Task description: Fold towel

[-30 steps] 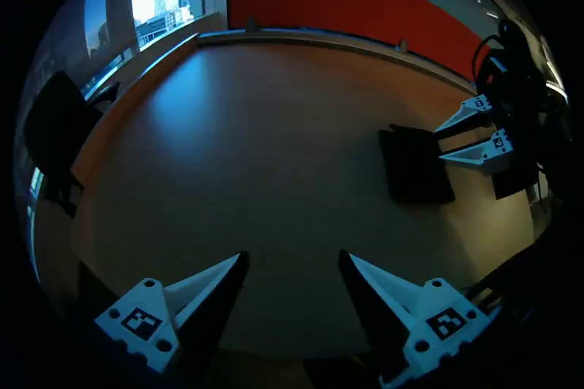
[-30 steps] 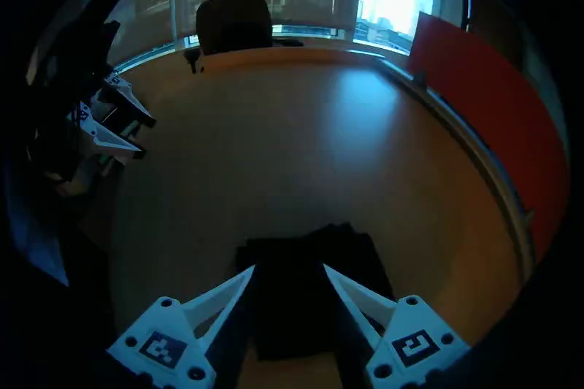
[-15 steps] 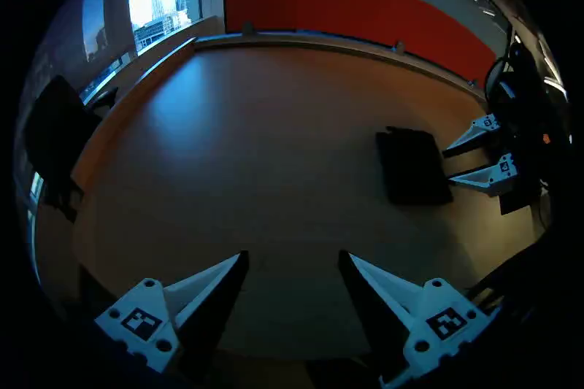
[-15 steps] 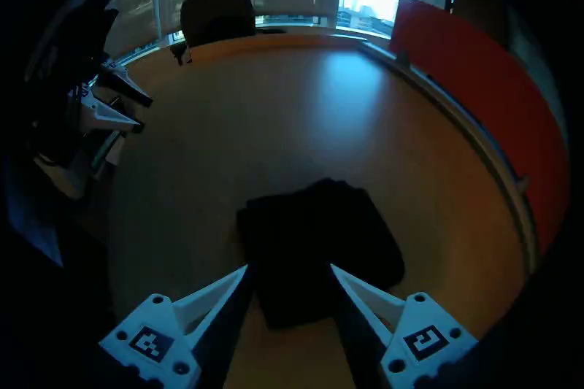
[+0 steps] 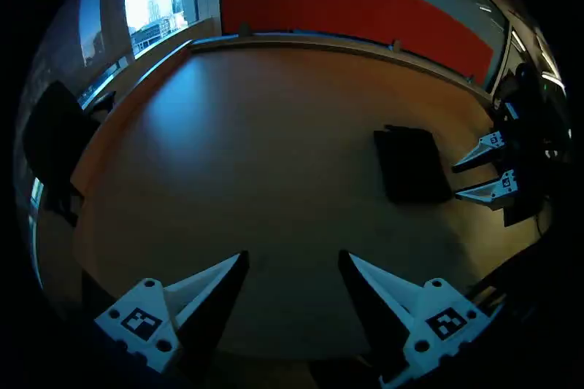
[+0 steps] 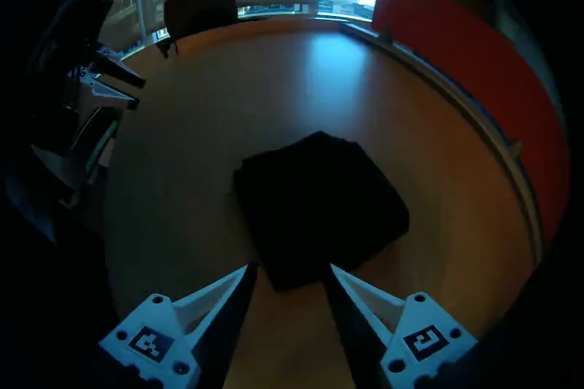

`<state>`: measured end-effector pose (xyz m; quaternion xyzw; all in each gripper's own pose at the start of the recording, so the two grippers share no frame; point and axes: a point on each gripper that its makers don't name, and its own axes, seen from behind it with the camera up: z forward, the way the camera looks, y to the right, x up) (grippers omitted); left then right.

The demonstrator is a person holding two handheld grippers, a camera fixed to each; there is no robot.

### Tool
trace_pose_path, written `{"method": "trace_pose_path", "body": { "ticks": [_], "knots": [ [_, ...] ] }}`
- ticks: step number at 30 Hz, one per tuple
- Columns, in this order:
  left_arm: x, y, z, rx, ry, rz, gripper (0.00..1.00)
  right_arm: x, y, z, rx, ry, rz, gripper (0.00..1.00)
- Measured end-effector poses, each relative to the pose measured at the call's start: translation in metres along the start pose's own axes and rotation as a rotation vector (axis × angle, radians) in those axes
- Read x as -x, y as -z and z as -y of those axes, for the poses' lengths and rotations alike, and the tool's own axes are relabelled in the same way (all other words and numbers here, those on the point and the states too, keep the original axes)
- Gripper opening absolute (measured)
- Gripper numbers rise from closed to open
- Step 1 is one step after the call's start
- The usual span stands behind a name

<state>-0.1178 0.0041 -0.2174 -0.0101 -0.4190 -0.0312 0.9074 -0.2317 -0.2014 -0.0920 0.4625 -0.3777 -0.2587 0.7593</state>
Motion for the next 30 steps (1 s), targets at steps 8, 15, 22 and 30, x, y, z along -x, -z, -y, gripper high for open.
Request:
{"method": "trace_pose_path", "body": {
  "ticks": [8,15,22,30],
  "knots": [
    [0.003,0.000,-0.001,0.002,0.000,0.004,0.91,0.022,-0.005,0.007,0.011,-0.033,0.031,0.67],
    [0.004,0.000,-0.001,0.004,0.000,0.004,0.91,0.025,-0.009,0.008,0.028,-0.103,0.027,0.58],
    [0.004,0.001,-0.002,0.008,-0.001,0.001,0.91,0.028,-0.014,0.010,0.038,-0.120,0.031,0.56],
    [0.006,0.001,-0.002,0.010,-0.001,0.003,0.91,0.031,-0.019,0.008,0.066,-0.158,0.030,0.36]
  ]
}}
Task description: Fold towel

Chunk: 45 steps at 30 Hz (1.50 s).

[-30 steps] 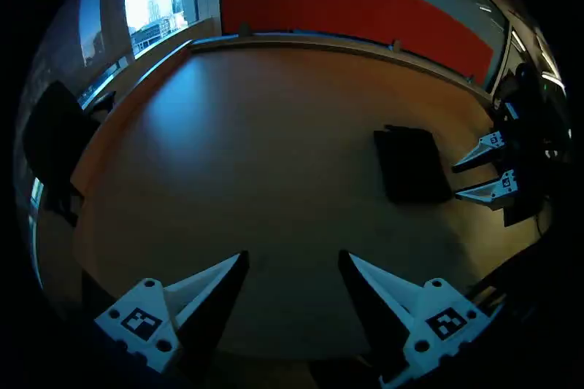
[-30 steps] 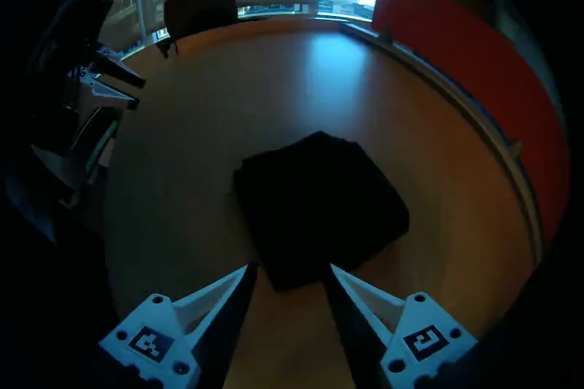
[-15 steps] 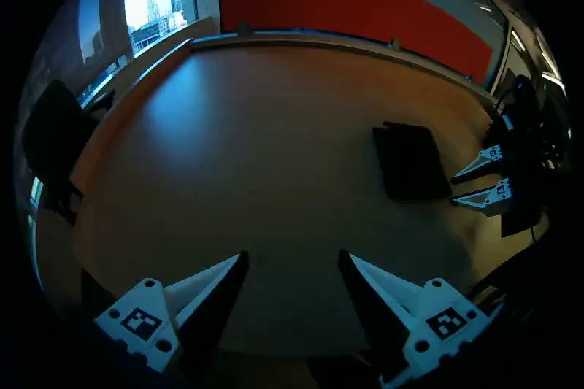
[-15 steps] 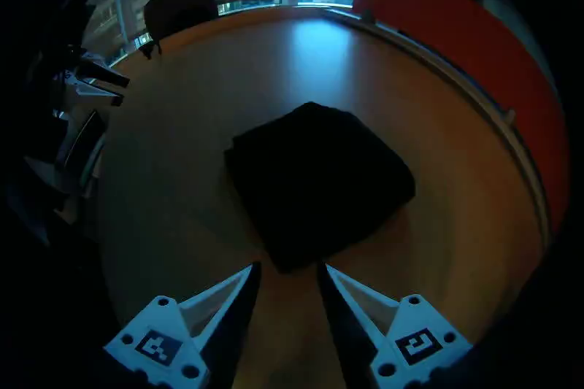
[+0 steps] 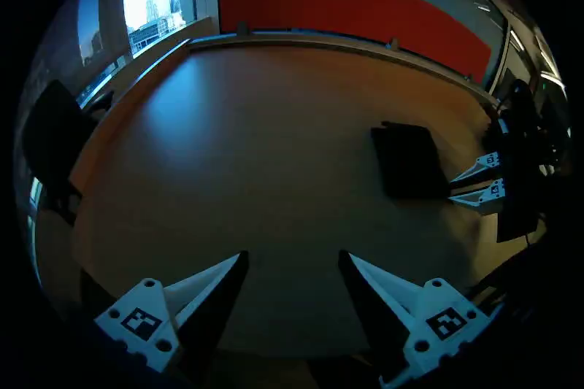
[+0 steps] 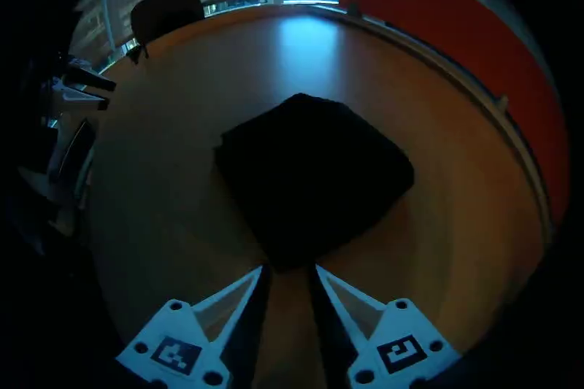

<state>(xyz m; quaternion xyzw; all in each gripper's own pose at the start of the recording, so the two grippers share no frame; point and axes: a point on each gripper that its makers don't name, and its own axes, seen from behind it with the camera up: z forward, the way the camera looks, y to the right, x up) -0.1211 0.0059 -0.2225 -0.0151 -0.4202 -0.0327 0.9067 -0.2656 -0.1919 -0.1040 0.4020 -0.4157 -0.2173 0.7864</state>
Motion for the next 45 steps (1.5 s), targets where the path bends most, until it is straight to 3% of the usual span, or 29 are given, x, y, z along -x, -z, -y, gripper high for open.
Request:
{"method": "trace_pose_path", "body": {
  "ticks": [10,16,23,45],
  "knots": [
    [0.000,0.000,0.002,0.002,-0.002,0.001,0.91,0.001,-0.003,0.000,0.012,-0.044,-0.011,0.26],
    [0.000,0.000,0.002,0.005,-0.006,0.002,0.90,0.003,-0.004,0.000,0.015,-0.046,-0.010,0.08],
    [0.002,-0.001,0.001,0.011,-0.012,0.003,0.91,-0.007,0.002,-0.005,0.021,-0.046,-0.031,0.05],
    [-0.033,-0.004,-0.010,0.054,-0.044,-0.067,0.91,-0.154,0.078,-0.065,0.110,0.079,-0.212,0.05]
  ]
}}
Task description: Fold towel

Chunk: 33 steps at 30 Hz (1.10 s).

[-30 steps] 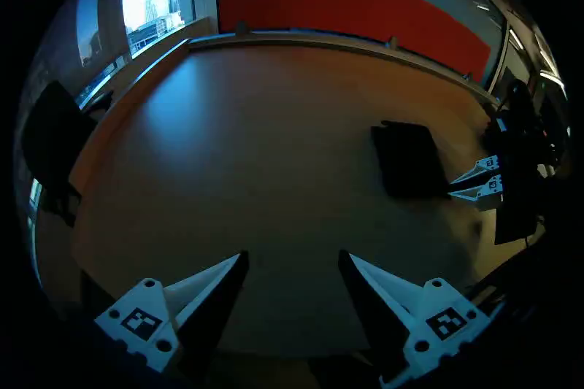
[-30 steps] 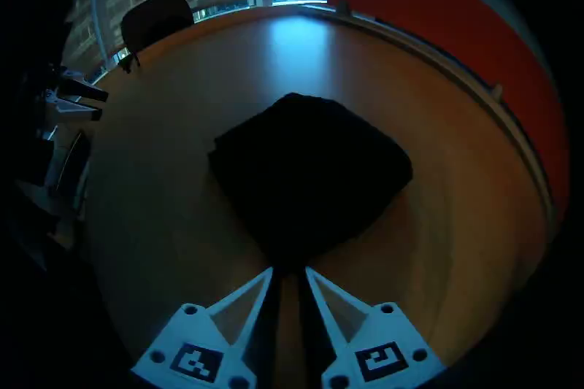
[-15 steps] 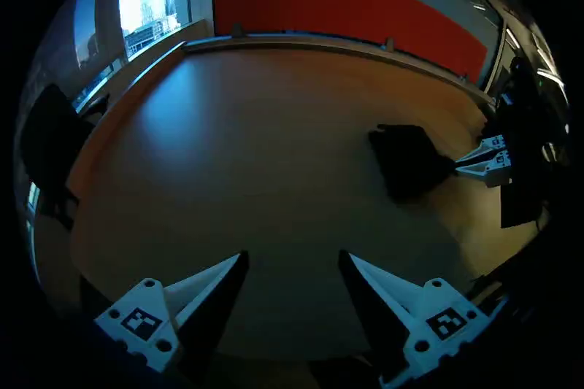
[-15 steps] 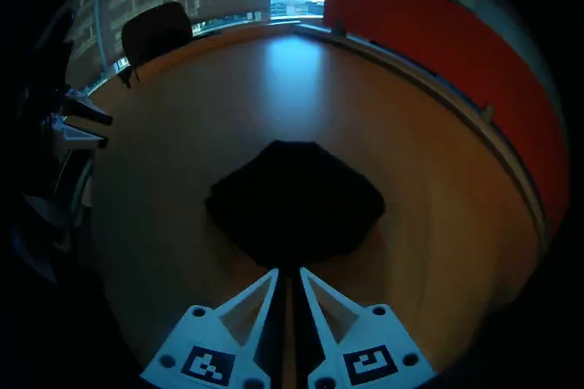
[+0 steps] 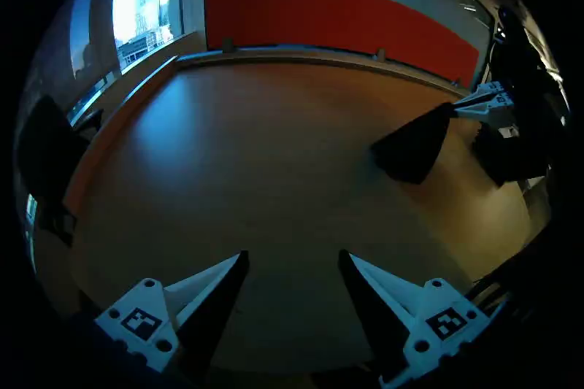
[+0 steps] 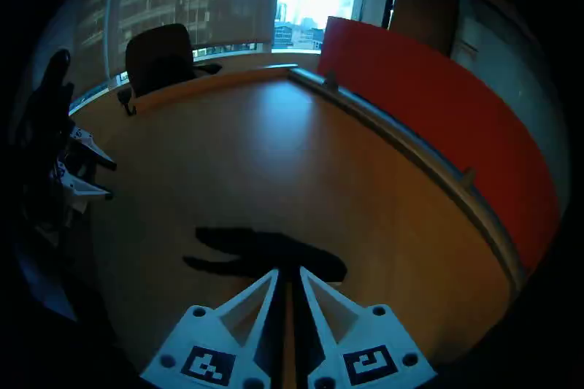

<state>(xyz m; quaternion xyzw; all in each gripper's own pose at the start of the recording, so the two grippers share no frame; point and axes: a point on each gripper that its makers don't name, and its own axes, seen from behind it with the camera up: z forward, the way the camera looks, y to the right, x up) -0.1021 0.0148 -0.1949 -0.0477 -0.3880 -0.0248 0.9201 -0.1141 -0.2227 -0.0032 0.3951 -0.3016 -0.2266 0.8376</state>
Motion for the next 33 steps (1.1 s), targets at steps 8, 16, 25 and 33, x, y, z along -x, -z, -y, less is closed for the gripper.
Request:
{"method": "trace_pose_path", "body": {
  "ticks": [8,16,25,33],
  "knots": [
    [-0.012,0.000,-0.004,0.015,-0.012,-0.019,0.91,-0.030,0.026,-0.035,0.050,0.001,-0.048,0.04],
    [-0.019,-0.002,-0.009,0.027,-0.025,-0.025,0.91,-0.024,0.055,-0.080,0.113,-0.025,-0.050,0.04],
    [-0.023,-0.004,-0.014,0.032,-0.033,-0.021,0.91,-0.017,0.082,-0.129,0.146,-0.088,-0.058,0.04],
    [-0.024,-0.006,-0.017,0.030,-0.029,-0.016,0.91,0.000,0.105,-0.169,0.175,-0.132,-0.041,0.04]
  ]
}}
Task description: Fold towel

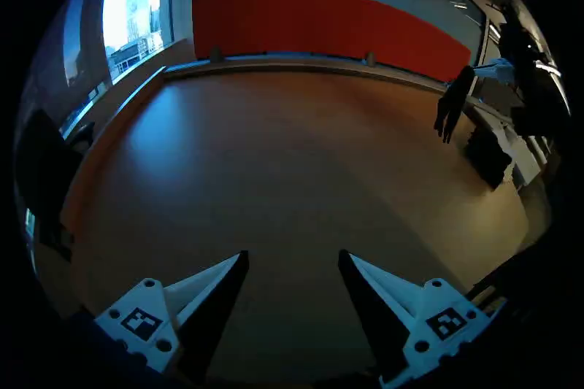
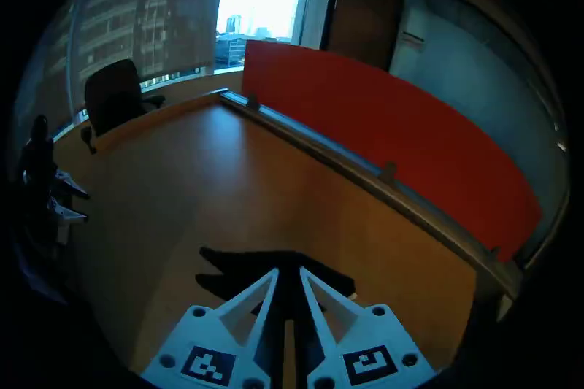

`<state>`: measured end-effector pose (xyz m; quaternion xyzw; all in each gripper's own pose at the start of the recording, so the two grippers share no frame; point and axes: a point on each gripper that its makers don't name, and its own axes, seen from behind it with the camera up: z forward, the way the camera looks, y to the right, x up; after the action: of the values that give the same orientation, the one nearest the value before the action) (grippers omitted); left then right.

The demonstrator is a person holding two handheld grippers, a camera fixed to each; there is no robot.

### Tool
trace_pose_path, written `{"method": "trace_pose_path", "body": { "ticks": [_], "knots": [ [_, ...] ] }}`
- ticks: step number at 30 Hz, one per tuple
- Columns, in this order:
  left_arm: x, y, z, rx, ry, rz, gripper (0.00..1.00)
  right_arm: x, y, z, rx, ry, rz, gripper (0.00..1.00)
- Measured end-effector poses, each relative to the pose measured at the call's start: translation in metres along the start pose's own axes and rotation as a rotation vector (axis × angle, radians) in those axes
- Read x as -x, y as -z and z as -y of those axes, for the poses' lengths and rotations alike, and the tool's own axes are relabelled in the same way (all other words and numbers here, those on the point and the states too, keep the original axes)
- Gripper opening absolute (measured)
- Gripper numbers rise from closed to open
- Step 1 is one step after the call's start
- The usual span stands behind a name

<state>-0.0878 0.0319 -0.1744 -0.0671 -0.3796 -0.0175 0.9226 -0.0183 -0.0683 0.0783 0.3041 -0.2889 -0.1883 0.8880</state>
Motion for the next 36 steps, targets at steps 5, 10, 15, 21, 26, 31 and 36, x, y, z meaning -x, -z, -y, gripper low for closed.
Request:
{"method": "trace_pose_path", "body": {
  "ticks": [5,10,15,21,26,31,36],
  "knots": [
    [-0.001,-0.001,-0.002,-0.005,0.003,0.005,0.91,0.011,0.010,-0.028,0.023,-0.015,0.021,0.04],
    [-0.003,-0.003,-0.004,-0.007,0.000,0.011,0.91,0.021,0.018,-0.055,0.045,-0.037,0.039,0.04],
    [-0.005,-0.004,-0.007,-0.010,-0.004,0.016,0.91,0.031,0.026,-0.081,0.068,-0.060,0.050,0.04],
    [-0.007,-0.006,-0.011,-0.013,-0.008,0.023,0.91,0.043,0.036,-0.112,0.099,-0.081,0.071,0.04],
    [-0.008,-0.007,-0.015,-0.016,-0.015,0.027,0.91,0.053,0.045,-0.137,0.127,-0.092,0.090,0.04],
    [-0.011,-0.008,-0.020,-0.015,-0.021,0.029,0.91,0.066,0.053,-0.159,0.152,-0.102,0.117,0.04],
    [-0.013,-0.010,-0.024,-0.015,-0.029,0.033,0.91,0.076,0.061,-0.176,0.172,-0.114,0.133,0.04]
  ]
}}
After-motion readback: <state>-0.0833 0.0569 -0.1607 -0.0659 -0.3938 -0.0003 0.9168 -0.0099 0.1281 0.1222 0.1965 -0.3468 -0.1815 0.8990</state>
